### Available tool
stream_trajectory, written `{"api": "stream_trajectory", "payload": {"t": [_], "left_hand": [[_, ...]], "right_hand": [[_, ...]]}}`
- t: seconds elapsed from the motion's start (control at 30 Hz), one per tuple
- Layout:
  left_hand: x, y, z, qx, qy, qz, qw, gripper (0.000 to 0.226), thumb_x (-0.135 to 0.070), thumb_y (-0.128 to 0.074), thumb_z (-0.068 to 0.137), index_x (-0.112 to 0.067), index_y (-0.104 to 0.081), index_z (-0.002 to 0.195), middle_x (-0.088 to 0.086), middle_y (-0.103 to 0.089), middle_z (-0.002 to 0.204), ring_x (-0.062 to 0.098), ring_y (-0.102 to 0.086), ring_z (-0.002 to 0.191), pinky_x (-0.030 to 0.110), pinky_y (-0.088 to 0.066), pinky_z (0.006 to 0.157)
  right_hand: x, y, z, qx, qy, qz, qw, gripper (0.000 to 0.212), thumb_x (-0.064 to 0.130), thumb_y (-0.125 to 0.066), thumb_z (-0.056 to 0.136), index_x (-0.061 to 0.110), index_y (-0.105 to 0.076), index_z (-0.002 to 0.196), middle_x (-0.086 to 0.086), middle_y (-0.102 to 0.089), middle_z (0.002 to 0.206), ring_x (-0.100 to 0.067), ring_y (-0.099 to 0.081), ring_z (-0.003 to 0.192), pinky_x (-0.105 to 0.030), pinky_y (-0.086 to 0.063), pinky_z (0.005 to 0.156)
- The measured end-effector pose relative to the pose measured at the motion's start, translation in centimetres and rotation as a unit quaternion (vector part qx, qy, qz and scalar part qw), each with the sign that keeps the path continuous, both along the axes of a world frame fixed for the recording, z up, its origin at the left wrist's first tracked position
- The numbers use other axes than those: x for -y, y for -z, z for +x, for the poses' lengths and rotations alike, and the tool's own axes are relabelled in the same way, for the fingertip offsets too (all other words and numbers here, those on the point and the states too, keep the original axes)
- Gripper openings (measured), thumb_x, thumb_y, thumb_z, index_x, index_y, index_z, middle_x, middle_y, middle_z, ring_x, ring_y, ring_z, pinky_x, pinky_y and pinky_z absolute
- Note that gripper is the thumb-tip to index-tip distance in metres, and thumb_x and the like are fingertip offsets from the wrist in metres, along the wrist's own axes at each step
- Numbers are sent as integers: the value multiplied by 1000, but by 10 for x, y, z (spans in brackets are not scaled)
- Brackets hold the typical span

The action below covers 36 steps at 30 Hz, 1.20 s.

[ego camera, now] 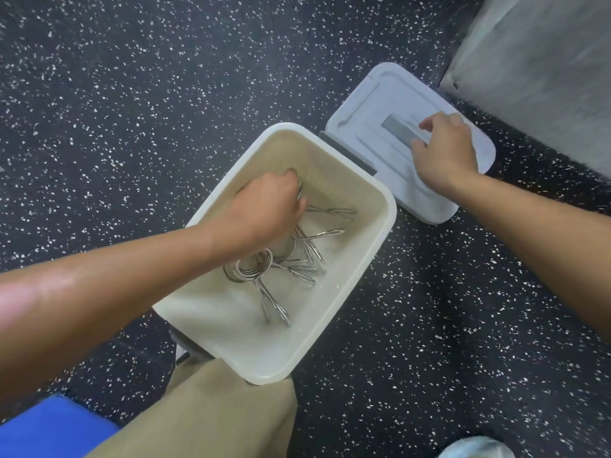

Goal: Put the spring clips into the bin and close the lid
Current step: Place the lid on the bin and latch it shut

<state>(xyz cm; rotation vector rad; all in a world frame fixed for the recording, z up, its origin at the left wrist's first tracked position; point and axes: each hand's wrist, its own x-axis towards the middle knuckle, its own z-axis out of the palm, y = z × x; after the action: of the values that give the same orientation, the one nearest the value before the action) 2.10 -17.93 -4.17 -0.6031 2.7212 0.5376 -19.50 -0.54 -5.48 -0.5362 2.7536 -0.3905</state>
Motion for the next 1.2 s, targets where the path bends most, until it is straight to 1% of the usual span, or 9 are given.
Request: {"api": "stream_trajectory", "payload": {"t": [0.17,0.33,0.4,0.53,0.73,0.9,1.07,1.17,1.2], "left_hand": [[1,-4,-14,4,29,-26,999,23,-24,-41,101,-7,-46,86,15,-52,72,37,-50,66,36,-35,56],[-2,-8,-7,-8,113,-56,992,16,-8,-48,96,-9,-38,83,8,-43,62,26,-38,48,36,-34,50],[-2,-19,-3,-24,208,-93,973,16,-4,-49,93,-11,-37,83,7,-47,65,19,-32,45,34,-32,47],[-5,-34,-1,-63,385,-155,908,23,12,-52,73,-9,-42,78,6,-42,56,22,-37,43,31,-31,41],[-31,-7,4,-23,490,-232,840,37,15,-59,51,-12,-37,65,2,-31,50,15,-34,40,22,-24,43],[-42,5,4,-44,466,-258,845,31,16,-34,55,-14,-34,61,1,-28,49,15,-27,41,21,-19,44],[-34,3,8,0,434,-234,870,27,11,-45,58,-14,-52,64,-2,-41,47,15,-45,37,21,-20,43],[-28,-5,9,-3,407,-178,896,9,-3,-63,76,-10,-57,75,2,-54,53,21,-58,42,23,-20,42],[-26,-8,11,-6,398,-161,903,3,-12,-57,87,-9,-57,86,4,-59,62,25,-63,50,26,-21,42]], "right_hand": [[7,18,-4,-42,-68,71,994,30,24,-51,97,5,-57,121,-18,-53,129,-37,-46,120,-47,-42,93],[16,29,-13,-67,-74,97,990,37,24,-52,98,1,-51,127,-21,-49,133,-38,-45,123,-48,-42,95],[18,32,-18,-78,-83,103,988,41,27,-55,98,0,-48,128,-22,-49,133,-39,-44,124,-49,-42,96],[15,33,-29,-86,-139,108,981,44,31,-55,98,-3,-48,125,-27,-51,128,-43,-47,119,-50,-41,96],[19,23,-37,-92,-246,180,948,39,19,-44,97,-10,-46,124,-34,-51,125,-46,-49,115,-49,-40,92],[25,17,-30,-99,-239,219,941,39,14,-45,89,-7,-47,122,-31,-54,124,-42,-51,112,-45,-40,90],[18,5,-37,-105,-234,191,948,37,12,-46,88,-9,-46,119,-33,-53,119,-43,-50,109,-47,-39,88],[15,-12,-41,-116,-241,159,950,36,14,-50,89,-11,-47,116,-37,-53,117,-46,-51,107,-48,-39,84],[15,-20,-42,-121,-249,152,949,37,15,-51,90,-11,-47,115,-38,-53,116,-46,-51,106,-49,-39,82]]}}
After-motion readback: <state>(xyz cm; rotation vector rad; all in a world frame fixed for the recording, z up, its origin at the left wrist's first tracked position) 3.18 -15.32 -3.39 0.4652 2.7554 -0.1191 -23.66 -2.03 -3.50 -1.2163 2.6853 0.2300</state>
